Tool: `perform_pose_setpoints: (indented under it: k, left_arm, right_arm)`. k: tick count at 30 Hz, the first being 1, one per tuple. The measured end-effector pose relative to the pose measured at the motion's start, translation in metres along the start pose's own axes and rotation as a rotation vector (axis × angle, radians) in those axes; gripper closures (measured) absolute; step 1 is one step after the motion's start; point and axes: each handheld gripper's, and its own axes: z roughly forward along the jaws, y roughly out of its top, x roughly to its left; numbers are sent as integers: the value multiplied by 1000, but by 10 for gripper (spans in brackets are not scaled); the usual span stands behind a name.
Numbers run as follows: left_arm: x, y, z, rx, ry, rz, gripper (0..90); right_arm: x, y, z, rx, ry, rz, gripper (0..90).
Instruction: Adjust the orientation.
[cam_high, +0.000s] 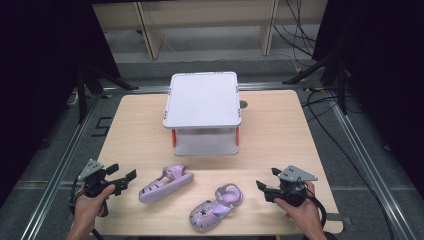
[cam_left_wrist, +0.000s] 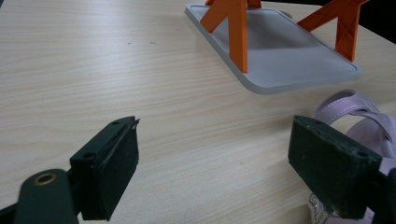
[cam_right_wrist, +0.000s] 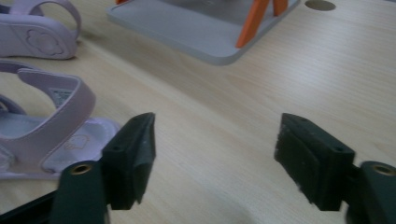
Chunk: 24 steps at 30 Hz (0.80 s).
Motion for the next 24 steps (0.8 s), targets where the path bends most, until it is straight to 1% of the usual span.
perform_pose_setpoints:
  k: [1, 2, 3, 4, 5, 6, 7, 8, 9, 10, 11, 12, 13, 14, 15, 16, 17, 18, 19, 20, 21, 22, 23, 24]
  left_arm:
    - [0, 0, 0, 0, 0, 0, 156]
    - [0, 0, 0, 2, 0, 1, 156]
    - [0, 0, 0, 2, 0, 1, 156]
    - [0, 0, 0, 3, -1, 0, 156]
    - [-1, 0, -1, 18, 17, -14, 156]
    - [-1, 0, -2, 27, 24, -14, 156]
    - [-1, 0, -2, 27, 24, -14, 156]
    - [-1, 0, -2, 29, 26, -14, 156]
    - [-1, 0, -2, 29, 26, -14, 156]
    - [-1, 0, -2, 29, 26, -15, 156]
    - [-2, 0, -2, 25, 26, -23, 156]
    - [-1, -1, -1, 17, 24, -24, 156]
    - [-1, 0, -2, 24, 24, -19, 156]
    - [-1, 0, -2, 27, 24, -13, 156]
    - [-1, 0, -2, 25, 27, -20, 156]
    - [-1, -1, -2, 13, 24, -27, 156]
    - [0, 0, -1, 17, 20, -20, 156]
    - [0, 0, -2, 30, 26, -18, 156]
    - [0, 0, -2, 29, 25, -21, 156]
    - [2, 0, 2, 1, -8, 5, 156]
    - [1, 0, 0, 12, 7, -12, 156]
    - [1, 0, -1, 18, 14, -3, 156]
    - [1, 0, 1, 0, -2, -7, 156]
    - [1, 0, 1, 2, 1, -7, 157]
  right_arm:
    - [0, 0, 0, 0, 0, 0, 321]
    - [0, 1, 0, 2, 8, -37, 364]
    - [0, 1, 0, 2, 8, -37, 364]
    - [1, 1, 1, -2, 16, -52, 375]
    - [4, 1, 2, 13, 38, -55, 391]
    - [5, 2, 2, 13, 41, -66, 406]
    - [5, 2, 2, 13, 41, -66, 406]
    - [8, 6, 5, 7, 68, -82, 421]
    - [11, 7, 6, 19, 83, -77, 422]
    - [13, 9, 7, 17, 101, -90, 430]
    - [13, 9, 7, 17, 101, -90, 430]
    - [18, 15, 11, 11, 121, -157, 490]
    - [20, 16, 12, 11, 133, -175, 496]
    - [20, 16, 12, 11, 133, -175, 496]
    - [26, 20, 14, 11, 163, -208, 532]
    - [29, 21, 16, 11, 179, -221, 536]
    - [29, 21, 16, 11, 179, -221, 536]
    - [36, 24, 18, 16, 208, -255, 551]
    - [38, 25, 20, 17, 218, -264, 572]
    - [38, 25, 20, 17, 218, -264, 572]
    - [40, 27, 21, 13, 219, -287, 582]
    - [41, 29, 22, 16, 217, -309, 590]
    - [42, 31, 23, 13, 218, -321, 590]
    - [41, 33, 24, 5, 220, -327, 590]
